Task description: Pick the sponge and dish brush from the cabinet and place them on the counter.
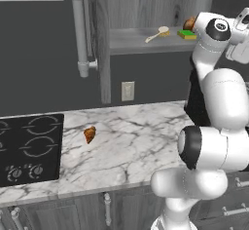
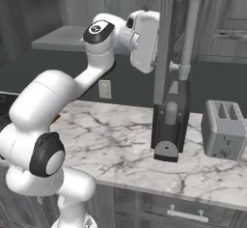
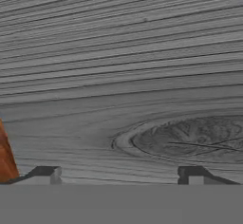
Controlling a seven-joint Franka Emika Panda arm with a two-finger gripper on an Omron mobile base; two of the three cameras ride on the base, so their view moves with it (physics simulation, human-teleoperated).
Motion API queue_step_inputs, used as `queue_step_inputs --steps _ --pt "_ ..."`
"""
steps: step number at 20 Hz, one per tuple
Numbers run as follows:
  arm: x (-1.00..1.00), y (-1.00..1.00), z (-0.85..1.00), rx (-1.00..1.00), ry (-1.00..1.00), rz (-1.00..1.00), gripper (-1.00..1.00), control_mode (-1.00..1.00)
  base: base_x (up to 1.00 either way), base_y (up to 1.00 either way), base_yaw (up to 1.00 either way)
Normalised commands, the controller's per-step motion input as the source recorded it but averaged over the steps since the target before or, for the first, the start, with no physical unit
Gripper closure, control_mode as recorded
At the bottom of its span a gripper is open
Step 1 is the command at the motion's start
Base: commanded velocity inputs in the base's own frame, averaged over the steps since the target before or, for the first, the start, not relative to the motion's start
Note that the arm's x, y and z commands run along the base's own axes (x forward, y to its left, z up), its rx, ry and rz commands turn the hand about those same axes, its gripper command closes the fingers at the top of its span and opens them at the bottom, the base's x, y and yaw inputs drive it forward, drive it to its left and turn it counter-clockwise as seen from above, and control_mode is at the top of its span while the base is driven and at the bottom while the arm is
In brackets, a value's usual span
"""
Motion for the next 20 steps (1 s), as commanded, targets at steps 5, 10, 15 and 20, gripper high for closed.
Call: queue_step_inputs --steps 5,10,15,20 --pt "0.08 -0.45 0.08 0.0 -0.1 -0.1 -1.0 -1.0 0.0 0.0 0.0" --pt "0.09 -0.48 0.08 0.0 -0.11 -0.09 -1.0 -1.0 0.0 0.0 0.0" --pt "0.13 -0.41 0.04 0.0 -0.12 -0.07 -1.0 -1.0 0.0 0.0 0.0" --pt "0.06 -0.09 0.01 0.0 -0.18 -0.05 -1.0 -1.0 0.0 0.0 0.0"
